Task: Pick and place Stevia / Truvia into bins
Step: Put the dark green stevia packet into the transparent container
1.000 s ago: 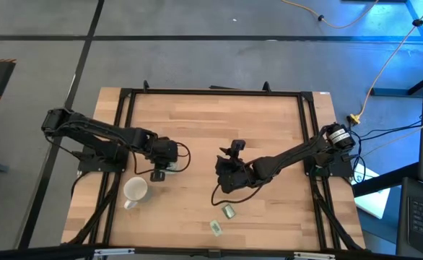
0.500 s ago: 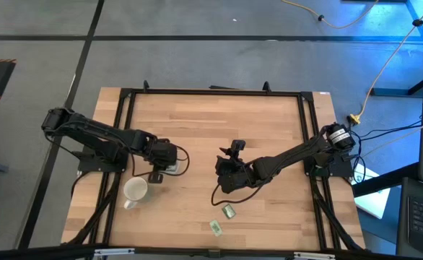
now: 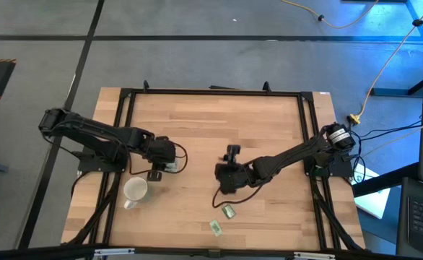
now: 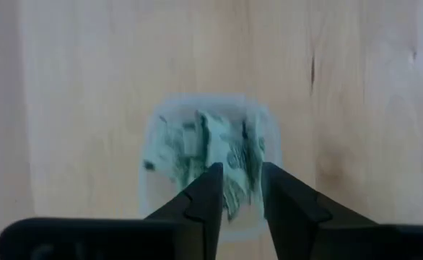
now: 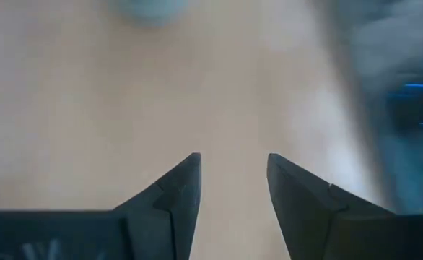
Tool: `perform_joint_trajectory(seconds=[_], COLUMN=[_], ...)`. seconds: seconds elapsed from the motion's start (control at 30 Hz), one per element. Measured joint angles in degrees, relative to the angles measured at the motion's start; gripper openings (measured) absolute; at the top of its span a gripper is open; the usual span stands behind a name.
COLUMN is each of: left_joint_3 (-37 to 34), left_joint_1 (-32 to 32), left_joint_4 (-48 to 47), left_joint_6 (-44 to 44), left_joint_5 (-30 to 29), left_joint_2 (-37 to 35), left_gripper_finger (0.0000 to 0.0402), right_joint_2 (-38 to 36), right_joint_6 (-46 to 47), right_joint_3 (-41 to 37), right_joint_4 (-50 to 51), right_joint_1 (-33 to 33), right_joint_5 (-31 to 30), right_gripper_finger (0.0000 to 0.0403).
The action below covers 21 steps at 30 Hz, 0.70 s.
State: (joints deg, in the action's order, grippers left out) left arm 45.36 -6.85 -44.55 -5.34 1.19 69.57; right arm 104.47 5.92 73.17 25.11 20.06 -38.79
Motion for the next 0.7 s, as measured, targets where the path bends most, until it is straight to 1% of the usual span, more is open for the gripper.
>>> perform_joint_trajectory(seconds=[0.1, 0.2, 0.27, 0.3, 0.37, 0.43, 0.53, 0.7], left_joint_3=[0.00, 0.00, 0.00, 0.00, 0.00, 0.00, 0.00, -0.02], left_joint_1=[0.32, 0.28, 0.26, 0.26, 0.26, 0.26, 0.26, 0.26], left_joint_4=[3.32, 10.14, 15.42, 17.74, 20.99, 22.46, 22.50, 22.52], left_joint_6=[0.05, 0.13, 0.15, 0.15, 0.15, 0.15, 0.15, 0.15], left_joint_5=[-0.19, -0.17, -0.17, -0.17, -0.17, -0.17, -0.17, -0.17], left_joint_2=[-2.08, -3.63, -3.96, -3.96, -3.98, -3.97, -3.79, -3.37], left_gripper_finger=[0.0094, 0.0095, 0.0093, 0.0092, 0.0089, 0.0087, 0.0086, 0.0086], right_joint_2=[0.00, 0.00, 0.00, 0.00, 0.16, 0.44, 1.98, 5.31], right_joint_6=[1.66, 4.28, 4.79, 5.62, 6.57, 8.80, 11.44, 11.86], right_joint_3=[0.00, -0.02, -0.02, -0.02, -0.02, -0.04, -0.42, -0.50], right_joint_4=[0.02, 0.04, -0.01, -0.13, -0.96, -1.00, -1.22, -2.46], right_joint_1=[0.04, 0.14, 0.54, 0.91, 1.74, 2.58, 3.97, 6.20], right_joint_5=[15.36, 28.19, 34.95, 36.99, 38.52, 38.42, 38.04, 37.97], right_gripper_finger=[0.0163, 0.0163, 0.0163, 0.0163, 0.0163, 0.0163, 0.0163, 0.0155])
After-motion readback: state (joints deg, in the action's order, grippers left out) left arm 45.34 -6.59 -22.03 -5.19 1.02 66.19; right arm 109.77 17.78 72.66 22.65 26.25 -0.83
